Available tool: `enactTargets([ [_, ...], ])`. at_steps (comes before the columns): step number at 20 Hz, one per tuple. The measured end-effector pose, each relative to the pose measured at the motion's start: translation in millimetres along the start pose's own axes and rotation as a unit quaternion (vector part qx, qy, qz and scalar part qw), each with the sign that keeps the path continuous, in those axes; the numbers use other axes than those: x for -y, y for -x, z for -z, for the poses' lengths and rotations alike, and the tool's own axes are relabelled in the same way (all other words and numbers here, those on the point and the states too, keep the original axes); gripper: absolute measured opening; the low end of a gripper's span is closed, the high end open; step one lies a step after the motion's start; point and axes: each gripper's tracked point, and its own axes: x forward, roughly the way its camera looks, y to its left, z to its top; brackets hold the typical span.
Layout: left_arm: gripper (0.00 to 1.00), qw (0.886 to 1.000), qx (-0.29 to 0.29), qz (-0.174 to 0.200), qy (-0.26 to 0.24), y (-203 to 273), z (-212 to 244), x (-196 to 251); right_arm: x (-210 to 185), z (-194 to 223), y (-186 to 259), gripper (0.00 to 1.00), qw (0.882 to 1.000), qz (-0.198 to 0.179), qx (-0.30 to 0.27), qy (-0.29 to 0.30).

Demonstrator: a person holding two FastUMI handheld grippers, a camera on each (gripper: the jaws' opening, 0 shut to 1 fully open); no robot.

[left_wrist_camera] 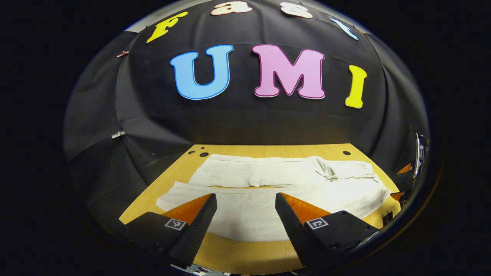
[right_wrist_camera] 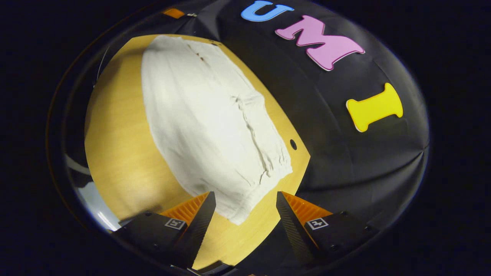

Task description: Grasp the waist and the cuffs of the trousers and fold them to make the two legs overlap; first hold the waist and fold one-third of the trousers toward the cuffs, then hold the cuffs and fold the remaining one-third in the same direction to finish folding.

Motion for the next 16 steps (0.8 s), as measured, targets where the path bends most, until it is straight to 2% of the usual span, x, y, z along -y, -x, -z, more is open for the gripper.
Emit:
enactTargets([
  [3,0.98,1.0,-0.018,-0.009,0.005,-1.5,8.5,-3.4,-10.8,27.6,-7.1,0.98,0.999,-0.012,-0.024,0.046],
  [6,0.98,0.999,-0.033,-0.016,0.023,1.3,16.4,-7.3,-9.1,39.3,-17.0,0.98,0.996,0.004,-0.039,0.075],
  [7,0.98,0.999,-0.033,-0.019,0.019,3.6,17.9,-10.4,-12.5,42.4,-22.7,0.98,0.996,-0.001,-0.044,0.08],
  [14,0.98,0.998,-0.032,-0.044,-0.007,4.6,15.9,-39.6,-8.8,34.0,-50.3,0.94,0.989,-0.003,-0.04,0.143],
  [16,0.98,0.998,-0.038,-0.048,-0.005,6.7,21.2,-45.3,-5.1,31.7,-58.4,0.86,0.987,0.006,-0.043,0.157],
])
